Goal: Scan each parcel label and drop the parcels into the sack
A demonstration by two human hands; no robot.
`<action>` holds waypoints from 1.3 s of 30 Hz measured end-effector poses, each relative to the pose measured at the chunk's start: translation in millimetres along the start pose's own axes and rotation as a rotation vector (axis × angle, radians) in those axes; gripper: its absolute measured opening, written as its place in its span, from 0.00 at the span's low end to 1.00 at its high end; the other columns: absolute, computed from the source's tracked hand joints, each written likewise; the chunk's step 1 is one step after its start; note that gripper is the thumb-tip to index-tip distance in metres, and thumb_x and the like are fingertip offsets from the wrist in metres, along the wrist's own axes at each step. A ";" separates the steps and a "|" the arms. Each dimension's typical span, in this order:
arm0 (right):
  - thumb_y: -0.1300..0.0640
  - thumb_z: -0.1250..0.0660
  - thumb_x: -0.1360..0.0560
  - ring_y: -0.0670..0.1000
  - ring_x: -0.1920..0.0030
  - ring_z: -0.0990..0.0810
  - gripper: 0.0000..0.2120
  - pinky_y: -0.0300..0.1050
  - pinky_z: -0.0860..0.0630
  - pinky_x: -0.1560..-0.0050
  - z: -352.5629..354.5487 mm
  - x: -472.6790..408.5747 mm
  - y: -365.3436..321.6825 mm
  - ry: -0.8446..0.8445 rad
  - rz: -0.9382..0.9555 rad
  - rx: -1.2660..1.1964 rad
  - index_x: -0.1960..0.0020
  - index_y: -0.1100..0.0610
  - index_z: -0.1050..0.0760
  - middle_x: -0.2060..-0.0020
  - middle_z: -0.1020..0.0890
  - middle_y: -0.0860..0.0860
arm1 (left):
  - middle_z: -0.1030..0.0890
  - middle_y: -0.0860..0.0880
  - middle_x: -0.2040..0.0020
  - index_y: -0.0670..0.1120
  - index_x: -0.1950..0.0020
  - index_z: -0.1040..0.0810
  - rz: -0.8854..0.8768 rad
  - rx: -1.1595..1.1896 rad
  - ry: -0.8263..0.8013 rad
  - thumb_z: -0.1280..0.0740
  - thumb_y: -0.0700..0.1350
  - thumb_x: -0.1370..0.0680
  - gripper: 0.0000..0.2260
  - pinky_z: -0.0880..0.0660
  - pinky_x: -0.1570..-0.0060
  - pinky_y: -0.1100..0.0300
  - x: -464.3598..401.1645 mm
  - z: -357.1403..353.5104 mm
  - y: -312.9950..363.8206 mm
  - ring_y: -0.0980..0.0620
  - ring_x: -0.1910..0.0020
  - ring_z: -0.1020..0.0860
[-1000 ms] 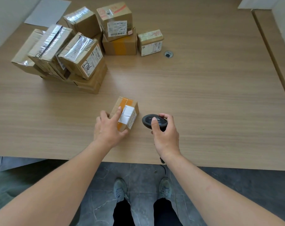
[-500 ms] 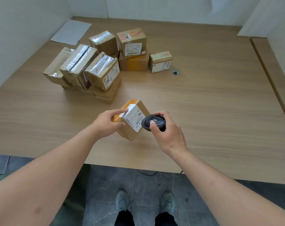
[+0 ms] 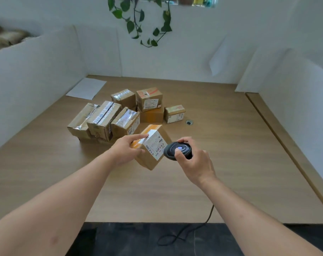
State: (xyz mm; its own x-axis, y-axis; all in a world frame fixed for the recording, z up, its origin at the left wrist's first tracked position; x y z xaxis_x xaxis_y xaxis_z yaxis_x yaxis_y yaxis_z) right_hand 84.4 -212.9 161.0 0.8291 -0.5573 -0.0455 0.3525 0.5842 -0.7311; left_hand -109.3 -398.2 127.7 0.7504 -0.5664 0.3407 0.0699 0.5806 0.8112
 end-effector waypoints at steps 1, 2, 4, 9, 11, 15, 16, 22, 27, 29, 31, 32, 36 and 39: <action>0.37 0.37 0.27 0.45 0.55 0.16 0.16 0.51 0.18 0.56 1.7 0.7 -4.7 0.008 0.005 -0.003 0.40 0.36 0.28 0.56 0.15 0.37 | 0.26 0.49 0.29 0.73 0.31 0.25 -0.011 0.009 0.003 0.25 0.46 0.21 0.26 0.18 0.40 0.43 1.9 3.1 3.2 0.44 0.31 0.25; 0.38 0.37 0.25 0.46 0.54 0.16 0.15 0.51 0.18 0.56 3.1 1.3 -9.6 0.015 0.015 -0.011 0.39 0.37 0.28 0.55 0.15 0.38 | 0.26 0.49 0.28 0.74 0.32 0.25 -0.028 0.025 0.006 0.25 0.46 0.21 0.26 0.18 0.41 0.43 4.1 6.0 6.3 0.44 0.31 0.25; 0.39 0.35 0.22 0.47 0.52 0.16 0.14 0.52 0.17 0.55 3.6 2.6 -18.6 0.027 0.046 -0.041 0.38 0.39 0.27 0.52 0.15 0.40 | 0.27 0.50 0.27 0.76 0.32 0.27 -0.069 0.054 0.014 0.26 0.47 0.21 0.27 0.18 0.39 0.43 12.0 10.8 11.9 0.44 0.30 0.25; 0.36 0.37 0.25 0.47 0.49 0.16 0.16 0.56 0.17 0.50 -5.1 7.2 -40.3 0.082 0.043 -0.218 0.39 0.38 0.26 0.50 0.15 0.39 | 0.27 0.51 0.25 0.78 0.28 0.34 -0.135 0.128 0.096 0.29 0.54 0.19 0.27 0.21 0.34 0.45 42.7 13.1 19.2 0.46 0.28 0.27; 0.35 0.36 0.25 0.47 0.50 0.15 0.16 0.60 0.16 0.50 -10.3 9.9 -46.6 0.072 0.039 -0.305 0.39 0.38 0.26 0.50 0.16 0.38 | 0.27 0.51 0.24 0.80 0.29 0.34 -0.137 0.161 0.135 0.29 0.55 0.19 0.27 0.23 0.32 0.44 58.2 10.3 15.5 0.46 0.27 0.26; 0.32 0.37 0.27 0.51 0.50 0.13 0.21 0.62 0.14 0.54 -20.1 18.9 -53.1 -0.005 0.075 -0.401 0.37 0.40 0.26 0.48 0.16 0.41 | 0.25 0.52 0.25 0.81 0.29 0.35 -0.118 0.184 0.245 0.30 0.60 0.24 0.27 0.27 0.28 0.44 93.5 2.3 -2.4 0.47 0.27 0.26; 0.33 0.37 0.26 0.51 0.49 0.14 0.22 0.61 0.14 0.54 -23.1 23.1 -53.6 -0.040 0.097 -0.402 0.36 0.40 0.26 0.47 0.17 0.41 | 0.25 0.52 0.26 0.81 0.29 0.35 -0.099 0.196 0.272 0.30 0.60 0.24 0.28 0.27 0.28 0.44 104.4 -0.7 -8.5 0.47 0.28 0.25; 0.36 0.35 0.21 0.49 0.46 0.15 0.17 0.56 0.12 0.54 -54.1 65.6 -48.8 -0.292 0.206 -0.413 0.35 0.40 0.27 0.45 0.18 0.43 | 0.32 0.54 0.21 0.77 0.25 0.36 0.002 0.267 0.416 0.32 0.53 0.16 0.26 0.24 0.30 0.44 189.2 -30.2 -49.0 0.48 0.25 0.29; 0.44 0.32 0.16 0.46 0.48 0.16 0.09 0.59 0.14 0.51 -84.4 113.7 -55.0 -0.486 0.276 -0.421 0.37 0.40 0.26 0.48 0.18 0.37 | 0.27 0.54 0.23 0.81 0.28 0.37 0.164 0.199 0.653 0.31 0.55 0.19 0.27 0.30 0.25 0.45 265.3 -49.4 -85.3 0.48 0.26 0.27; 0.45 0.31 0.16 0.47 0.48 0.15 0.09 0.60 0.14 0.50 -96.9 134.6 -63.6 -0.556 0.303 -0.438 0.37 0.41 0.26 0.47 0.17 0.38 | 0.27 0.54 0.23 0.81 0.28 0.37 0.216 0.192 0.721 0.31 0.57 0.20 0.27 0.31 0.24 0.46 297.1 -53.3 -99.0 0.50 0.26 0.27; 0.43 0.31 0.17 0.46 0.46 0.15 0.10 0.59 0.14 0.47 -110.3 154.8 -74.2 -0.616 0.331 -0.445 0.37 0.40 0.26 0.46 0.17 0.39 | 0.26 0.54 0.24 0.80 0.27 0.36 0.251 0.196 0.777 0.31 0.56 0.21 0.28 0.31 0.24 0.47 327.1 -52.9 -112.8 0.50 0.27 0.26; 0.42 0.31 0.18 0.45 0.45 0.15 0.10 0.58 0.15 0.45 -117.7 165.1 -79.3 -0.641 0.344 -0.437 0.38 0.40 0.25 0.45 0.16 0.40 | 0.25 0.54 0.25 0.79 0.27 0.35 0.274 0.190 0.802 0.30 0.55 0.20 0.28 0.31 0.24 0.48 341.4 -51.5 -121.0 0.50 0.28 0.25; 0.34 0.34 0.24 0.48 0.46 0.14 0.14 0.61 0.15 0.44 -147.2 208.3 -100.0 -0.751 0.370 -0.406 0.40 0.35 0.26 0.45 0.15 0.41 | 0.23 0.56 0.28 0.79 0.27 0.35 0.346 0.196 0.898 0.30 0.54 0.20 0.28 0.30 0.26 0.50 396.0 -42.2 -157.5 0.53 0.32 0.24; 0.32 0.35 0.25 0.49 0.47 0.13 0.15 0.62 0.15 0.46 -177.1 239.7 -113.4 -0.801 0.379 -0.380 0.41 0.32 0.27 0.46 0.15 0.40 | 0.25 0.56 0.26 0.76 0.25 0.35 0.375 0.227 0.928 0.30 0.52 0.19 0.28 0.30 0.25 0.50 431.0 -33.3 -189.4 0.52 0.30 0.25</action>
State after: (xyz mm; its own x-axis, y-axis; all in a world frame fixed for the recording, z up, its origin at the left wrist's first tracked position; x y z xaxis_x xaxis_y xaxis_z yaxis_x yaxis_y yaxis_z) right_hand 166.3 -517.2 112.3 0.9588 0.2793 0.0519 -0.0464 0.3343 -0.9413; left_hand 222.8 -732.7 105.1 0.9179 0.3599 0.1673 -0.3274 0.4483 0.8318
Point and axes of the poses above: each hand's wrist, its own x-axis away from the middle knuckle, its own z-axis out of the back of the hand, y = z × x, the point moved 1 cm from there along -x, towards the middle knuckle
